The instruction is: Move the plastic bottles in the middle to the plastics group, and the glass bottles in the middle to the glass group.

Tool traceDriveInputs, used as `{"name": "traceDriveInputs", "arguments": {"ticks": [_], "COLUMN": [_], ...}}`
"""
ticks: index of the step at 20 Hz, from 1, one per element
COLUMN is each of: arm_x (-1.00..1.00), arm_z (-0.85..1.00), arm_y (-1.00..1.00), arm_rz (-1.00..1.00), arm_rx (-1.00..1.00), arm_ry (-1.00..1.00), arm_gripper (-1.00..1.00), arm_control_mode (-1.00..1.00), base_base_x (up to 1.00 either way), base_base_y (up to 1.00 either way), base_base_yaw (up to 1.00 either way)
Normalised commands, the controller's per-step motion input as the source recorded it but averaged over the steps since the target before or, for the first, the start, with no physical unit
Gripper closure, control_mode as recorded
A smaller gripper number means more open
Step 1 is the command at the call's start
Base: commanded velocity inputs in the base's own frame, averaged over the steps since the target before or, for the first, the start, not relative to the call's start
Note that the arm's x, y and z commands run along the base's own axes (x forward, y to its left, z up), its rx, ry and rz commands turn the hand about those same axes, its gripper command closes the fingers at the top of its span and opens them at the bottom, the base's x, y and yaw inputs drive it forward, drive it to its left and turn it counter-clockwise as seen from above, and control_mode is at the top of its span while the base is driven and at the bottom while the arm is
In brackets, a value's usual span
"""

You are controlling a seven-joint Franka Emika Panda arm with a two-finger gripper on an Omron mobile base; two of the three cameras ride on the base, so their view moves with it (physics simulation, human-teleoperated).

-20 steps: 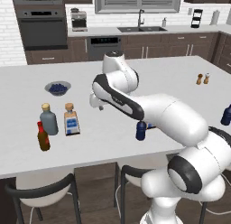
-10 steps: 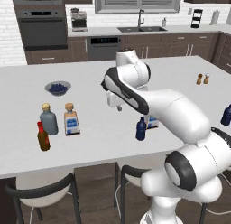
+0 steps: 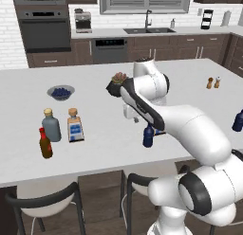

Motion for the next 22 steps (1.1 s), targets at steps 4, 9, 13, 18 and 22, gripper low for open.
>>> {"name": "traceDriveInputs", "arguments": {"ticks": [4,9,13,18,22], "arm_x": [0.00,0.29,0.11,0.03,0.28], "arm_z": [-0.20,-0.01,0.00,-0.27,-0.54], "arm_y": [-0.28,-0.47,-0.54,-0.06,0.01], "arm_rz": [0.00,-0.03,-0.04,0.00,0.02], "arm_rx": [0.00,0.05,0.08,0.03,0.08], "arm_ry": [-0.12,-0.04,0.09,-0.01,-0.12], "arm_gripper": [-1.00,-1.00,-1.00,-1.00,-1.00], "arm_control_mode": [-1.00,-1.00,-1.00,-1.00,-1.00], "base_base_x": [0.00,0.00,0.00,0.00,0.00], "base_base_y": [0.00,0.00,0.00,0.00,0.00], "base_base_yaw": [0.00,0.00,0.00,0.00,0.00]}}
